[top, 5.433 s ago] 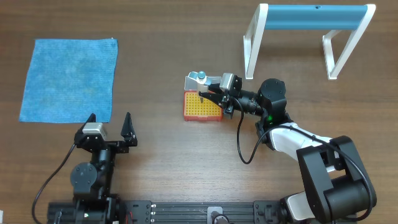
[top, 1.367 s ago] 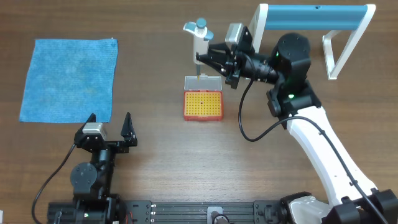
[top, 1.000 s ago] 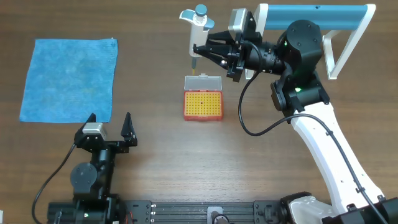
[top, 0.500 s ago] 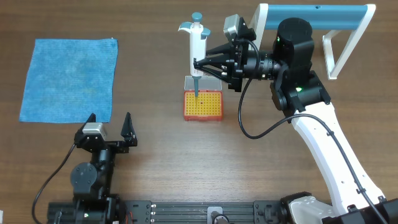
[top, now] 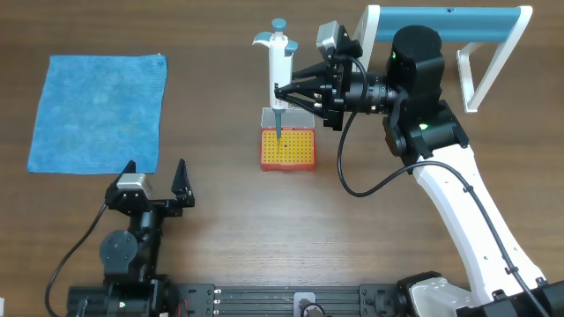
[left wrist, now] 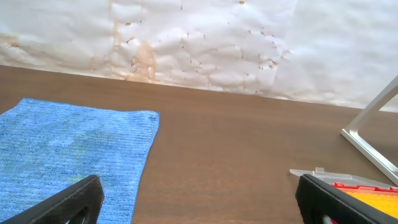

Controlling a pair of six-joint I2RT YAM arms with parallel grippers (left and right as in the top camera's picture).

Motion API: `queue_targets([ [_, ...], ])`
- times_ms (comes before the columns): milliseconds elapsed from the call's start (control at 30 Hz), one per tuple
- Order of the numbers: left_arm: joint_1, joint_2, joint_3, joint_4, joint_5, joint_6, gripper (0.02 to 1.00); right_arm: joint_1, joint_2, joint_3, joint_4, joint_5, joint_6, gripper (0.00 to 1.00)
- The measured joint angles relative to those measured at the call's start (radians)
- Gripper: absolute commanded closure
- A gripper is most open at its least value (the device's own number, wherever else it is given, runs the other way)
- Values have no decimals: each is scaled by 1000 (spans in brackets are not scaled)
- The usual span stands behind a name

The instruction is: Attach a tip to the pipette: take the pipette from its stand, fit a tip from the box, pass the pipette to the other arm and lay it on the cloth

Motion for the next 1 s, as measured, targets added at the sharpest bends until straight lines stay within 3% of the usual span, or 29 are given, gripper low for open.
queue_targets([
  [233,0,0,0,2,8,-72,18,0,0,0,0,0,0,925],
  [400,0,0,0,3,20,-343,18,0,0,0,0,-1,0,923],
  [567,0,0,0,5,42,-707,18,0,0,0,0,-6,0,925],
  [733,0,0,0,31,86,-896,18,0,0,0,0,-22,4,925],
  [1000,0,0,0,360,184,-943,20,0,0,0,-3,-47,15,923],
])
